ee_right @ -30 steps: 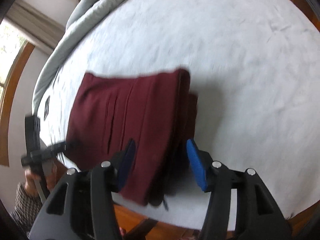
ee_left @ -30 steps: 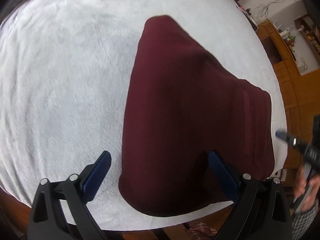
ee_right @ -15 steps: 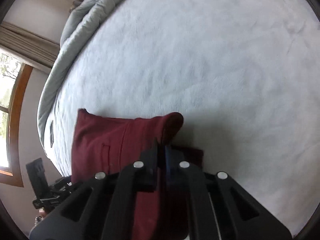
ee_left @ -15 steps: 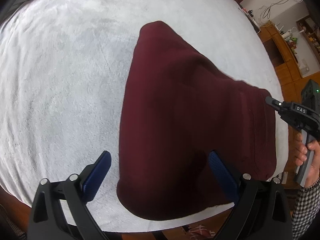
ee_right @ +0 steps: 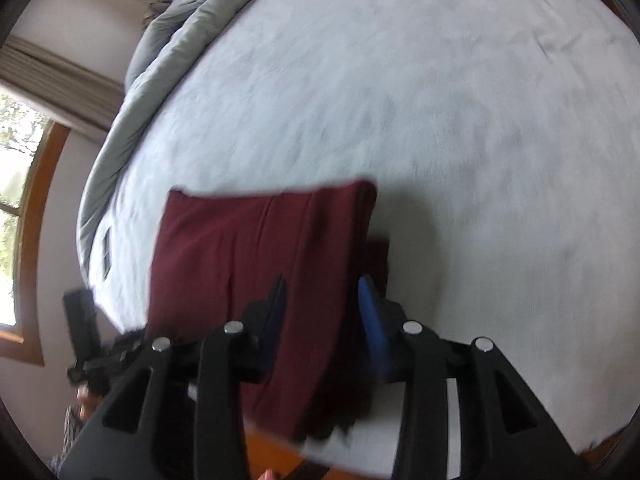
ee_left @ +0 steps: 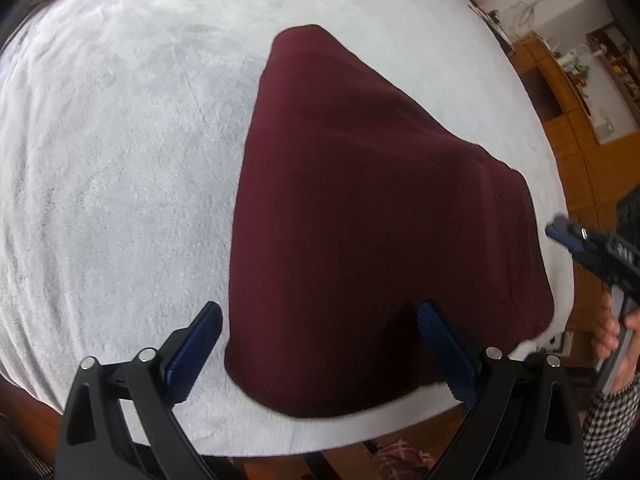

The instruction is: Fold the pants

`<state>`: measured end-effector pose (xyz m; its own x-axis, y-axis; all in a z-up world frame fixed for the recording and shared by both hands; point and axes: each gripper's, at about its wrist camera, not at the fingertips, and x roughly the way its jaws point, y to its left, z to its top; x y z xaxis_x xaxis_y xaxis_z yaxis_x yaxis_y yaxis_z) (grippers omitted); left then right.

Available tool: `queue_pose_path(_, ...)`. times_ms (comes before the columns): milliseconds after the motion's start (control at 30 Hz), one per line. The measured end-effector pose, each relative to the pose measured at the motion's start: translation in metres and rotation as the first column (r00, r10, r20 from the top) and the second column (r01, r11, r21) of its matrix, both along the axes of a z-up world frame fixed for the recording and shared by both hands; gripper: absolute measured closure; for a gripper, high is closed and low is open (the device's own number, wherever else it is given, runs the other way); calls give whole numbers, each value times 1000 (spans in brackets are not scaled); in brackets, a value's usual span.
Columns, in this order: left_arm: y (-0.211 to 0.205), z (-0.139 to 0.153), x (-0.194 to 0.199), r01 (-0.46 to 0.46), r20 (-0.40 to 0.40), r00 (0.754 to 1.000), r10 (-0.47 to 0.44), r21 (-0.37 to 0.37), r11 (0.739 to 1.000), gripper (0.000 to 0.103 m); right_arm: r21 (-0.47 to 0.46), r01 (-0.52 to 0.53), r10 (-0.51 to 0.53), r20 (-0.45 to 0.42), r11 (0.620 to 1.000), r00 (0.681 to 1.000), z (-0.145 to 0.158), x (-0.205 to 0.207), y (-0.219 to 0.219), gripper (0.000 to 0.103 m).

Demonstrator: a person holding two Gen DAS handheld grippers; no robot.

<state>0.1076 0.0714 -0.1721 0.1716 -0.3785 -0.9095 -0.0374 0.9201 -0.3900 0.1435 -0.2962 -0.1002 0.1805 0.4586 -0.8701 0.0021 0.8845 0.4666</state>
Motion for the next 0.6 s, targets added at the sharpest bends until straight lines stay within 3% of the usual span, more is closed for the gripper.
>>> queue_pose_path(200,20,-8,-21,-57,-28,998,55,-57,997,5,94,-29,36,-76,995,996,-4,-68,1,65)
queue_pose_path(367,22,-11,-37,-68,-30,997,66,-48,997,5,98,-24,35,-111,995,993,-18,-83,10,64)
queue_pose_path(467,10,-9,-33,-63,-25,998,63,-35,997,5,71,-34,41,-100,997,994,-15,-80,11,84)
queue_pose_path(600,8,-1,-32,-59,-13,998,58,-40,997,5,40,-76,78,-68,996,995,4,-76,17,90)
